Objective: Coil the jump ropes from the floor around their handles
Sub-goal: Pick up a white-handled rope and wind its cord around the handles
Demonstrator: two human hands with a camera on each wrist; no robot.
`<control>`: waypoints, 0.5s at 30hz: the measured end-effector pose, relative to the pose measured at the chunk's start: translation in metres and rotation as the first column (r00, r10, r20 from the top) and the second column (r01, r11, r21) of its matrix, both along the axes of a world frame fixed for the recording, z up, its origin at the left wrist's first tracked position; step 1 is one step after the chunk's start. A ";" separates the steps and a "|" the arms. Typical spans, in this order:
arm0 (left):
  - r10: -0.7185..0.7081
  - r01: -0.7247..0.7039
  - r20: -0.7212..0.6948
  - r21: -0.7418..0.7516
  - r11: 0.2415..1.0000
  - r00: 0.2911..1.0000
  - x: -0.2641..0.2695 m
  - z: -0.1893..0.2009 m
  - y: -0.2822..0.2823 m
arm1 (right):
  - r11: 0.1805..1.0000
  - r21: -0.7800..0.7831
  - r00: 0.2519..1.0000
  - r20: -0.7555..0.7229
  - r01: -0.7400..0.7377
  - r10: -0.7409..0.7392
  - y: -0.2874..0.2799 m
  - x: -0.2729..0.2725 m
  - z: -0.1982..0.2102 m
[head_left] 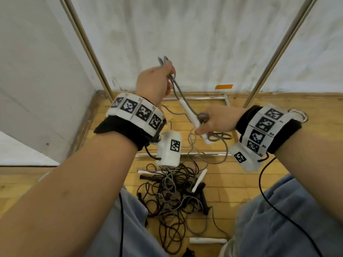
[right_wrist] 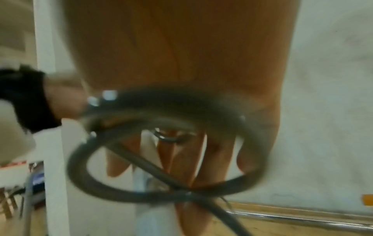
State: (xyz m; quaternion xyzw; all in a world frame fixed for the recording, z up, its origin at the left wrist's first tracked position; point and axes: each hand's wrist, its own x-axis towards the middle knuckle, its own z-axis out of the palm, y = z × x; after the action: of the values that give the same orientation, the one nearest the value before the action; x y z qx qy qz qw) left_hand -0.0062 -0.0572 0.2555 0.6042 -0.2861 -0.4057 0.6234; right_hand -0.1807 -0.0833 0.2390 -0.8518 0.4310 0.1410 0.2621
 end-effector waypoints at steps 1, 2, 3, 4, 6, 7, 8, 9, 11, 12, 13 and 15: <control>0.026 -0.026 -0.033 -0.006 1.000 0.999 0.006 0.003 -0.001 | 1.000 0.008 0.997 -0.079 0.016 -0.015 0.000 -0.001 -0.004; 0.033 -0.034 -0.060 -0.002 0.999 0.998 0.011 0.005 -0.001 | 1.000 0.016 0.990 -0.142 0.021 -0.019 0.000 -0.003 -0.006; 0.021 -0.020 -0.084 0.006 1.000 0.996 0.013 0.007 -0.001 | 1.000 0.018 0.981 -0.194 0.016 -0.012 -0.003 -0.004 -0.009; -0.013 0.015 -0.103 0.012 1.000 0.995 0.014 0.009 0.000 | 1.000 0.010 0.976 -0.215 0.014 -0.011 -0.005 -0.005 -0.009; -0.127 0.132 -0.110 0.033 0.991 0.986 0.009 0.009 0.005 | 0.998 0.012 0.998 -0.028 0.058 -0.057 -0.008 -0.003 -0.005; -0.192 0.197 -0.101 0.047 0.979 0.976 0.005 0.009 0.008 | 0.995 0.046 0.985 0.149 0.085 -0.091 -0.007 0.000 -0.001; -0.252 0.258 -0.091 0.055 0.965 0.963 0.001 0.010 0.010 | 0.992 0.087 0.940 0.322 0.093 -0.116 -0.005 0.005 0.004; -0.306 0.310 -0.081 0.055 0.949 0.949 -0.003 0.011 0.011 | 0.989 0.114 0.876 0.461 0.097 -0.139 -0.003 0.010 0.006; -0.383 0.387 -0.076 0.041 0.921 0.921 -0.007 0.015 0.013 | 0.984 0.134 0.769 0.614 0.119 -0.176 0.003 0.018 0.009; -0.404 0.408 -0.078 0.030 0.913 0.911 -0.008 0.017 0.012 | 0.984 0.127 0.746 0.642 0.122 -0.176 0.005 0.021 0.009; -0.412 0.415 -0.074 0.020 0.910 0.908 -0.008 0.018 0.012 | 0.989 0.103 0.751 0.643 0.110 -0.151 0.008 0.023 0.007; -0.399 0.400 -0.045 0.007 0.917 0.916 -0.006 0.019 0.011 | 0.995 0.074 0.800 0.592 0.069 -0.099 0.014 0.024 0.000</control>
State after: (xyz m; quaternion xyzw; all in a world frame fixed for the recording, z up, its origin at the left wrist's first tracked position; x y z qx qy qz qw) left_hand -0.0124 -0.0460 0.2744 0.5292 -0.3867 -0.5394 0.5286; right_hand -0.1564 -0.0693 0.2388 -0.8265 0.3609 -0.1343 0.4105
